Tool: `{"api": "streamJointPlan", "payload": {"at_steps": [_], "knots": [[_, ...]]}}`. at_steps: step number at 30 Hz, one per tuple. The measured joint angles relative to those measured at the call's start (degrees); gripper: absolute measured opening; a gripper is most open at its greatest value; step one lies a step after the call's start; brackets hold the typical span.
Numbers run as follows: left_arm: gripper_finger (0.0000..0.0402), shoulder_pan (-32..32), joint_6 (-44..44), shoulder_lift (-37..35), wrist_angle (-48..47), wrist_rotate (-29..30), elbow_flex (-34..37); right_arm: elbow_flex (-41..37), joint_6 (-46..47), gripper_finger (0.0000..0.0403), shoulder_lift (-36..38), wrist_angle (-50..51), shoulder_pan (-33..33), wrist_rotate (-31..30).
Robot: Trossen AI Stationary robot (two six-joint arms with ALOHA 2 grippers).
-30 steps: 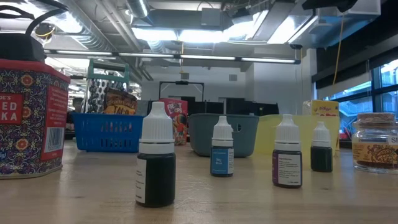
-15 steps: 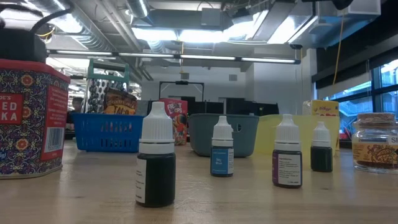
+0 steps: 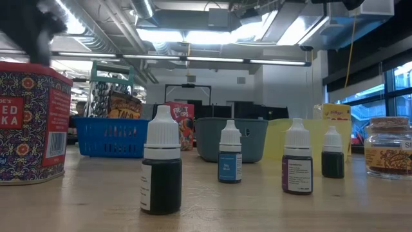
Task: Pick & Place Kitchen Items
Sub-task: Put the small food coloring bottle into the gray bin
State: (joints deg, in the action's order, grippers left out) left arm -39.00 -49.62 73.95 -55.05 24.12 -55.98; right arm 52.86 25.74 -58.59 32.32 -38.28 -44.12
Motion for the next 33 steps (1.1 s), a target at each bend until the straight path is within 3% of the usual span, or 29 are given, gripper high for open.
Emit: {"api": "streamJointPlan", "payload": {"at_steps": [5, 9, 13, 18, 23, 28, 33], "knots": [[0.0073, 2.88, 11.23, 0.00, 0.07, -0.12, -9.62, 0.00, -7.99, 0.0240, -0.13, -3.05, 0.00, 4.68], [0.0072, 7.18, 19.54, -0.01, 3.02, -3.02, -16.00, 0.00, -24.77, 0.0240, -1.19, -11.69, 0.00, 11.35], [0.0073, 12.61, 28.71, -0.04, 11.15, -10.35, -18.69, 0.00, -40.06, 0.0240, -3.03, -20.97, -0.02, 19.75], [0.0072, 19.75, 38.46, 1.31, 22.61, -23.41, -18.59, 0.00, -50.35, 0.0240, -6.24, -28.35, 0.00, 21.33], [0.0073, 24.52, 46.97, 5.25, 30.92, -29.89, -18.57, 0.00, -53.20, 0.0240, -9.85, -32.10, 0.01, 21.27], [0.0074, 27.05, 54.20, 9.86, 33.81, -28.27, -18.57, 0.00, -51.66, 0.0240, -12.19, -32.50, -0.02, 21.59], [0.0073, 32.01, 55.38, 15.45, 33.40, -26.73, -18.54, 0.00, -47.07, 0.0240, -12.50, -32.90, -0.02, 22.34]]}}
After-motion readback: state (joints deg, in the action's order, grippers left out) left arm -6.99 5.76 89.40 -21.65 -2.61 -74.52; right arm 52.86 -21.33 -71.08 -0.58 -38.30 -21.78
